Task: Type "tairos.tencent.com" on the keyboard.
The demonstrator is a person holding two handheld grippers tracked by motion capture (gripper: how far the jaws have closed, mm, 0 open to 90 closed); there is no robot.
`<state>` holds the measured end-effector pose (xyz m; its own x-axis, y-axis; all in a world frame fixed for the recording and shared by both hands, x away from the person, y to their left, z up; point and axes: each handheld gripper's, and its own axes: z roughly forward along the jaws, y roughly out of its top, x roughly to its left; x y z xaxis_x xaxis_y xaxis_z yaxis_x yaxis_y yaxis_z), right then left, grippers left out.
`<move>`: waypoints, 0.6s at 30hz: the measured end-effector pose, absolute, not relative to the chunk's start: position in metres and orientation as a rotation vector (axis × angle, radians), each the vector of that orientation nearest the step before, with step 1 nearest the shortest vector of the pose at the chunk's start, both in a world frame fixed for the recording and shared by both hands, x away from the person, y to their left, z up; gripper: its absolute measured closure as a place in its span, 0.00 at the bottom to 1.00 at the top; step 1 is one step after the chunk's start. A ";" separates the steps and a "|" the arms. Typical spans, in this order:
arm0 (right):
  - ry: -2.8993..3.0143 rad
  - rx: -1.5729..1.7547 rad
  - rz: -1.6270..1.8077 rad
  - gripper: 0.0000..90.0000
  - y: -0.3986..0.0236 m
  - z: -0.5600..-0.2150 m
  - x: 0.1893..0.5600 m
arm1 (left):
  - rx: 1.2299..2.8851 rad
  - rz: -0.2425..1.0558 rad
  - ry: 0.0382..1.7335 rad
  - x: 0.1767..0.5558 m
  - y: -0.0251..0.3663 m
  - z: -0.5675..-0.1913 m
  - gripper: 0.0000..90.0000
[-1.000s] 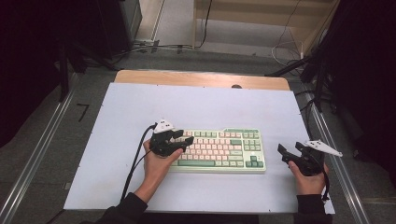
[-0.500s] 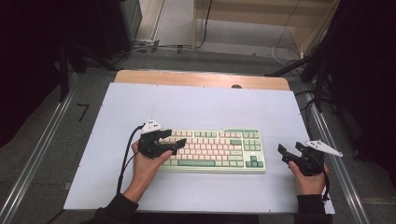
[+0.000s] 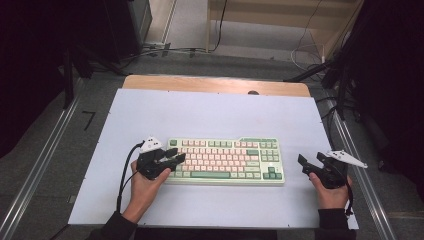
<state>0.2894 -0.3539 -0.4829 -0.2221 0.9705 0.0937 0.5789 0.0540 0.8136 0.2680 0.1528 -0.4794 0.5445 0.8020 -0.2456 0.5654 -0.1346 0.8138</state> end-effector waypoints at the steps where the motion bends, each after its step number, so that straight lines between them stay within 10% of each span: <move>1: 1.848 1.548 1.047 0.26 -0.354 -0.483 0.289 | 1.826 0.296 1.118 0.268 0.153 -0.480 0.72; 2: 1.849 1.546 1.046 0.26 -0.354 -0.483 0.289 | 1.847 0.277 1.099 0.268 0.152 -0.480 0.90; 5: 1.847 1.552 1.050 0.26 -0.354 -0.483 0.289 | 1.872 0.265 1.079 0.268 0.152 -0.481 1.00; 18: 1.849 1.560 1.050 0.26 -0.354 -0.484 0.290 | 1.932 0.272 1.118 0.273 0.149 -0.489 1.00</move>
<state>0.2895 -0.3544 -0.4837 -0.2195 0.9702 0.1029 0.5855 0.0466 0.8093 0.2734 0.1491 -0.4893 0.5739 0.7893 -0.2183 0.6012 -0.2251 0.7667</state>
